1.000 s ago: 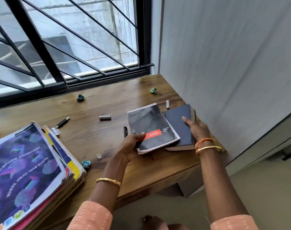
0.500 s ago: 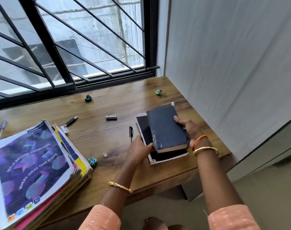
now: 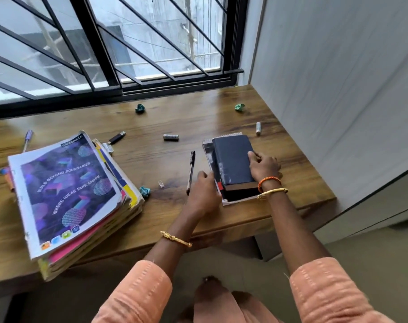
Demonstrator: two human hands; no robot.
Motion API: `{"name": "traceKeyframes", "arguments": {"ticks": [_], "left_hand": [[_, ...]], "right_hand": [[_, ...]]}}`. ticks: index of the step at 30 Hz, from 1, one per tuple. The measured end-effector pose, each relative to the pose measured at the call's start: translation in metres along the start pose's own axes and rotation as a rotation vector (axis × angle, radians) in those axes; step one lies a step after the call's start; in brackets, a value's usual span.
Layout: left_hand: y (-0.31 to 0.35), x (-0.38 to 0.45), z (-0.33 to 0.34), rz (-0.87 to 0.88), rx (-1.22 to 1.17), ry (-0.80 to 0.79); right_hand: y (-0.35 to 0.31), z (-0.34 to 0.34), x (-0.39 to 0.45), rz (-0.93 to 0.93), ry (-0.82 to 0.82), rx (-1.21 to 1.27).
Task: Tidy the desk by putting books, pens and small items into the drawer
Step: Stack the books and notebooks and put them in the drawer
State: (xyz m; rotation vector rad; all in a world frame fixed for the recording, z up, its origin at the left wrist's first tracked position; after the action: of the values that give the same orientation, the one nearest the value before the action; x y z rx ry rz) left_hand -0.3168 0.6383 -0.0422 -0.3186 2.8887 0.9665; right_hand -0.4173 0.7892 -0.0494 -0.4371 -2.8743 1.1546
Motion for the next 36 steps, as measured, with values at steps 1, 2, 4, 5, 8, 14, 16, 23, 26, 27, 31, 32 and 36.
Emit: {"name": "traceKeyframes", "arguments": {"ticks": [1, 2, 4, 5, 8, 14, 16, 23, 26, 27, 31, 32, 36], "left_hand": [[-0.001, -0.009, -0.001, 0.042, -0.029, 0.069], [-0.003, -0.02, -0.002, 0.091, -0.046, 0.159], [-0.014, -0.041, 0.0, 0.17, -0.01, 0.339], [-0.023, -0.051, 0.002, 0.19, 0.026, 0.412], [-0.056, -0.073, 0.011, 0.235, 0.113, 0.52], [-0.101, -0.108, 0.015, 0.257, 0.209, 0.631], [-0.109, -0.117, 0.017, 0.292, 0.251, 0.622], [-0.113, -0.128, 0.032, 0.208, 0.294, 0.561], [-0.113, -0.126, 0.039, 0.162, 0.333, 0.537], [-0.113, -0.125, 0.041, 0.154, 0.355, 0.539], [-0.117, -0.128, 0.051, 0.141, 0.448, 0.564], [-0.117, -0.132, 0.055, 0.133, 0.454, 0.568], [-0.115, -0.154, 0.07, 0.106, 0.447, 0.56]], "right_hand": [[0.001, -0.007, -0.012, -0.023, 0.115, 0.033], [0.001, -0.015, -0.03, -0.058, 0.239, 0.101], [0.009, -0.023, -0.074, -0.177, 0.45, 0.32], [0.014, -0.023, -0.098, -0.27, 0.502, 0.416], [0.033, -0.007, -0.157, -0.535, 0.398, 0.536], [0.103, 0.087, -0.198, 0.458, -0.276, 0.713], [0.123, 0.117, -0.2, 0.905, -0.464, 0.922], [0.107, 0.155, -0.164, 0.963, -0.416, 1.657], [0.109, 0.151, -0.167, 0.979, -0.439, 1.627], [0.112, 0.151, -0.168, 0.981, -0.443, 1.593], [0.123, 0.149, -0.174, 0.968, -0.451, 1.525], [0.128, 0.149, -0.177, 0.954, -0.458, 1.513], [0.147, 0.14, -0.189, 0.913, -0.453, 1.483]]}}
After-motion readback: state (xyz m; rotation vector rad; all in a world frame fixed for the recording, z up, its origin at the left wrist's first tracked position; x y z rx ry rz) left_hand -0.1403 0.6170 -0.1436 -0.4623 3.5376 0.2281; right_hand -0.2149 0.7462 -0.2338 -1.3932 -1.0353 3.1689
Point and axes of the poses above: each hand's wrist, its own x-axis towards the middle knuckle, its own z-axis out of the palm, y = z × x, the point moved 3 cm from there along x, towards the middle knuckle, and after that the axes turned 3 degrees about y, right-handed, at the moved point
